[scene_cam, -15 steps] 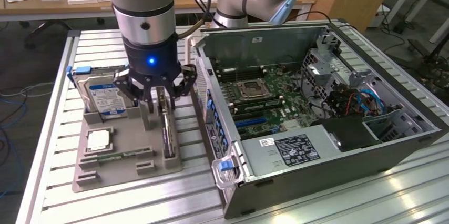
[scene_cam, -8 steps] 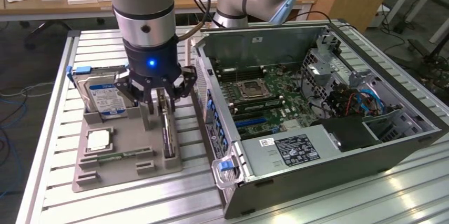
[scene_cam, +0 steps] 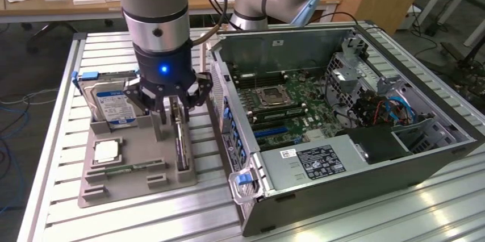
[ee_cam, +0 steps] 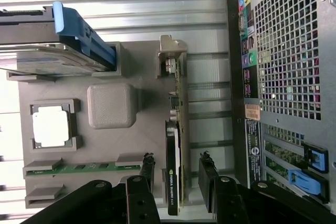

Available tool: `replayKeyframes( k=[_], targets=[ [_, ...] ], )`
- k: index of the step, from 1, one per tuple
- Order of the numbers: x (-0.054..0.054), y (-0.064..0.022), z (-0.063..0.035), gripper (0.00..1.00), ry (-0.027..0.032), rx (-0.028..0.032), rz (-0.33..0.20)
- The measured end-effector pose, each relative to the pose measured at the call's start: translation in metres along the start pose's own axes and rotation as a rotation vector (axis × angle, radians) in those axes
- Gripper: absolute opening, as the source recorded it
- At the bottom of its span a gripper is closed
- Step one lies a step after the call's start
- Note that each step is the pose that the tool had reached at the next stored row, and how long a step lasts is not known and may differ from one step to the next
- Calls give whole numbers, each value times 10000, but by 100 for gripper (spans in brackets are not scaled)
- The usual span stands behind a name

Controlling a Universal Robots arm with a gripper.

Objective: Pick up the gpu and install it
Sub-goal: 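Pick up the gpu and move the gpu toward the slot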

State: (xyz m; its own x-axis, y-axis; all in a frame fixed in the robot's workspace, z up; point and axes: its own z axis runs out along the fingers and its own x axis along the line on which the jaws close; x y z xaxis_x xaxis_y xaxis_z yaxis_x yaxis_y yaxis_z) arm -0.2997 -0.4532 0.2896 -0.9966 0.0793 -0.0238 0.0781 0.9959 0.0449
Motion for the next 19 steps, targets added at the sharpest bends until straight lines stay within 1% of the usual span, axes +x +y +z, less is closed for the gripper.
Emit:
replayKeyframes(
  k=[9,14,19],
  targets=[
    [3,-6,131,47,2,2,0],
    [6,-8,174,47,2,2,0],
    [12,-12,253,47,2,2,0]
  ],
)
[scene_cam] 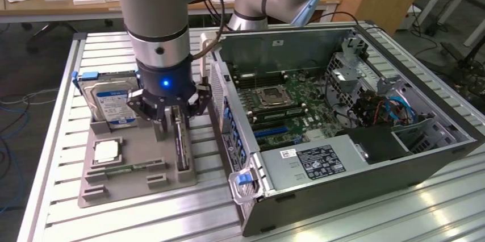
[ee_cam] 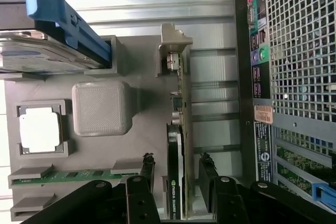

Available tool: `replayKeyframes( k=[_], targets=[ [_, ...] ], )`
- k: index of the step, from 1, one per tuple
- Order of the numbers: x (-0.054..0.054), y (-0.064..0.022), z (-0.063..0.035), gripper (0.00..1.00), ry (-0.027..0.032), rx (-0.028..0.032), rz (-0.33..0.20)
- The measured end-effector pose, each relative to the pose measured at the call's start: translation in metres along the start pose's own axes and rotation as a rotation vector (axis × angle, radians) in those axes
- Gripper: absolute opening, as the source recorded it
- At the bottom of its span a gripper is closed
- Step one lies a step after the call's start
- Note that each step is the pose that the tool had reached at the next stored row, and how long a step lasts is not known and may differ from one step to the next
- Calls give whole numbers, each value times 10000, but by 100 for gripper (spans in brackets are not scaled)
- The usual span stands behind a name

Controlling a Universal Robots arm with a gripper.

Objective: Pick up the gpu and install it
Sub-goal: 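Pick up the gpu and move the gpu toward the slot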

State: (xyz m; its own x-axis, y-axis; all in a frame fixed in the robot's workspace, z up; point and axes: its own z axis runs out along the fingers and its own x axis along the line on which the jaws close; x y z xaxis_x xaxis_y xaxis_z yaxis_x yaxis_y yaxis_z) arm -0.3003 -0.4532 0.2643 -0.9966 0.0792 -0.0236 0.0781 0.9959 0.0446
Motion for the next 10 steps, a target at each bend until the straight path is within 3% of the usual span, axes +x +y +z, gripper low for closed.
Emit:
replayKeyframes(
  k=[10],
  targets=[
    [6,-7,166,47,-1,-2,0]
  ],
)
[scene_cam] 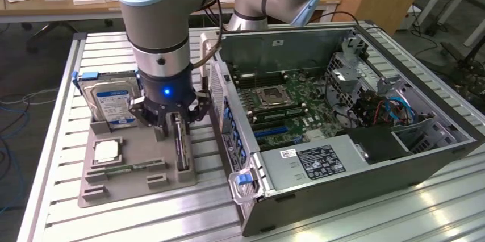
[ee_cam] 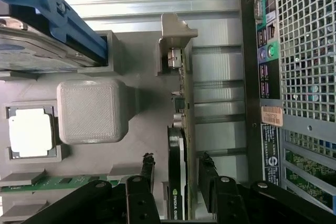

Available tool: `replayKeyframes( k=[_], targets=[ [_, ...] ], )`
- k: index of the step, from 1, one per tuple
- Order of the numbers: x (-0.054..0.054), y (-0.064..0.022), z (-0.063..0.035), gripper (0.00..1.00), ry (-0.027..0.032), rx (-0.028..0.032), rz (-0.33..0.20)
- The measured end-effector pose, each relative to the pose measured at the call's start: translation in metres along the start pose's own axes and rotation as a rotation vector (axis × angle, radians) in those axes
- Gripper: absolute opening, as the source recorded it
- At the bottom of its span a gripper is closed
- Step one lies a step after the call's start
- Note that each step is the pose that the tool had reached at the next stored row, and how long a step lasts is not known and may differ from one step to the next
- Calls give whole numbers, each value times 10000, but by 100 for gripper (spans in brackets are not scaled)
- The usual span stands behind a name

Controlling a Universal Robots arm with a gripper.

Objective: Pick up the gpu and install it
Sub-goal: 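Pick up the gpu and move the gpu toward the slot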

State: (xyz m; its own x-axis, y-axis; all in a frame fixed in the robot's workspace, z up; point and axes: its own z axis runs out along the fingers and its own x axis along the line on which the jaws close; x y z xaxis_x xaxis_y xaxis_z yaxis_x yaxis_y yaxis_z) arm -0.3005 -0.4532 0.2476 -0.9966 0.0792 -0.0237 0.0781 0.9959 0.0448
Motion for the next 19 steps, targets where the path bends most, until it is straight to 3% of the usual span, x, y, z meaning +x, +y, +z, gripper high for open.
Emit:
replayKeyframes(
  k=[9,19],
  targets=[
    [4,-6,124,47,1,1,0],
    [5,-8,171,47,2,3,0]
  ],
)
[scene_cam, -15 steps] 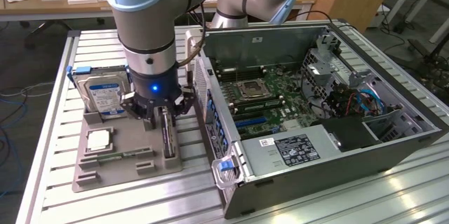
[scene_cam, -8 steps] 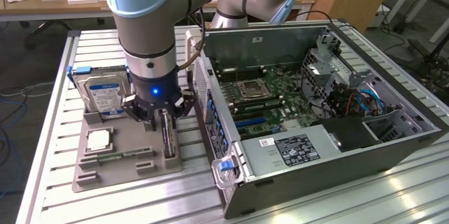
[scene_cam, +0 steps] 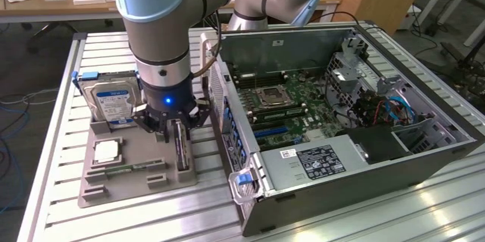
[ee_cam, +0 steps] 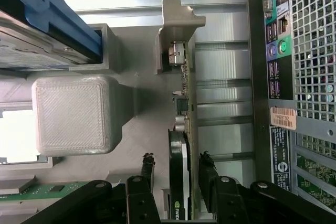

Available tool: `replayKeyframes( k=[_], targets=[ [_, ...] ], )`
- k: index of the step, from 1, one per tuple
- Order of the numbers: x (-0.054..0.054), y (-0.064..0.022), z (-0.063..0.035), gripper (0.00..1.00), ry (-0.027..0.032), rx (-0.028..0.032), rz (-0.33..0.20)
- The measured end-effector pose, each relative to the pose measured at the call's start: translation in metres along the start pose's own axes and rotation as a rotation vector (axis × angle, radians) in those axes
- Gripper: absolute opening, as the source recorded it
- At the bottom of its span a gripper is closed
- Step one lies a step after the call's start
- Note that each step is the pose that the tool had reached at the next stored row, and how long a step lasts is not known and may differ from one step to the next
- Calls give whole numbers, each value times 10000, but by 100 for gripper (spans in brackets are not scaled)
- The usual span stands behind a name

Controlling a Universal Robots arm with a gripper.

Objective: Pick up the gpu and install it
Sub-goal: 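Pick up the gpu and move the gpu toward the slot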

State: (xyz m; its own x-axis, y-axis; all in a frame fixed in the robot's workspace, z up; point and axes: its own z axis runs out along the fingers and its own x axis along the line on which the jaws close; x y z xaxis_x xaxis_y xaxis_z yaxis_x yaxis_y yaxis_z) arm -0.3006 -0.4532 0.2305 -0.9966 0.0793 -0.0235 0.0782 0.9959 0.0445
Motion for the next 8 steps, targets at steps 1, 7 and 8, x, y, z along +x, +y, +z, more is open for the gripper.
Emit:
replayKeyframes(
  k=[1,7,8],
  targets=[
    [-1,0,0,47,0,-1,0],
    [-13,1,2,47,-1,-1,0],
    [-15,1,2,47,-1,-1,0]
  ],
)
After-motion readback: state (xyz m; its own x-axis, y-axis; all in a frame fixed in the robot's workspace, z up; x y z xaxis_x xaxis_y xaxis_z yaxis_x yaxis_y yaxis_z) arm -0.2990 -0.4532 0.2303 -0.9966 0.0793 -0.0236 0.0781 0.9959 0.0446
